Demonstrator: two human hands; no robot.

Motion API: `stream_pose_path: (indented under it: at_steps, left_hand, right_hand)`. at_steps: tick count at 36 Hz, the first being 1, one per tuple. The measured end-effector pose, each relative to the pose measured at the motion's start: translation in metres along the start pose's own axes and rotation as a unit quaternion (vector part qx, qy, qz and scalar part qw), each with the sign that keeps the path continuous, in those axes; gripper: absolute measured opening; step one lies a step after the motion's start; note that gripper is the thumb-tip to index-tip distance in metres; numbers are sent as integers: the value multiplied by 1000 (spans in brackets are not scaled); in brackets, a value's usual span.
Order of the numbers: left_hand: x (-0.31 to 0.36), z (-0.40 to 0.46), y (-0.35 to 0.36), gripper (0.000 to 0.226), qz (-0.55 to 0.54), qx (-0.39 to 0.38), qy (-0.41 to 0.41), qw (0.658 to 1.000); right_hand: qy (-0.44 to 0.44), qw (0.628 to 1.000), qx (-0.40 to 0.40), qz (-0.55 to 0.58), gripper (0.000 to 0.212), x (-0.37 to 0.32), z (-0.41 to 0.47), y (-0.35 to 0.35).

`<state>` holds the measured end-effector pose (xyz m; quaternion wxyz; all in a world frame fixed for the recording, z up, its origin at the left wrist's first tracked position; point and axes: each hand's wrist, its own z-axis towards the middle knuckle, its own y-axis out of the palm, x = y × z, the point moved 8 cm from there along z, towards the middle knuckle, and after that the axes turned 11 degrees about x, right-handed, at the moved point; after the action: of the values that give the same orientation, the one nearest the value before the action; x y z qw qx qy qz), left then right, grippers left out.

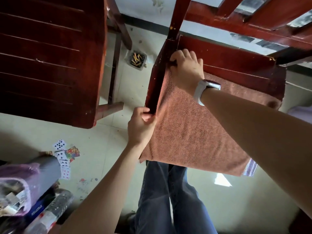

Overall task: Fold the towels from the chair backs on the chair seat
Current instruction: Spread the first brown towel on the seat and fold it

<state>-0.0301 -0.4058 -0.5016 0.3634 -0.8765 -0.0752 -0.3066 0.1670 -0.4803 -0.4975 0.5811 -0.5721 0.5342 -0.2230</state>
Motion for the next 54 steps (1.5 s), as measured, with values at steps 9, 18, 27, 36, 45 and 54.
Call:
stream_pose_path:
  at_steps: [9,18,27,36,45,54]
  left_hand:
    - [42,38,34,40,-150,-96,-174,969]
    - [108,71,35,13,-45,-13,73,996]
    - [117,74,27,23,10,63,185,981]
    - [16,-1,-17,15,55,53,114,991]
    - [-57,-50,-18,14,121,55,81,988]
    - [-79,-53,-14,11,111,98,31,989]
  right_hand:
    - [9,998,24,52,36,20,-13,-14]
    - [0,991,125,48,41,31,-41,-30]
    - [-88,994,46,-49,50,50,-89,-8]
    - [-243,968,57,-20,55,-1,-142,7]
    - [-300,951,-64,-39,38,-54,-125,32]
    - [-374,924,-15,-78,25,-70,-124,41]
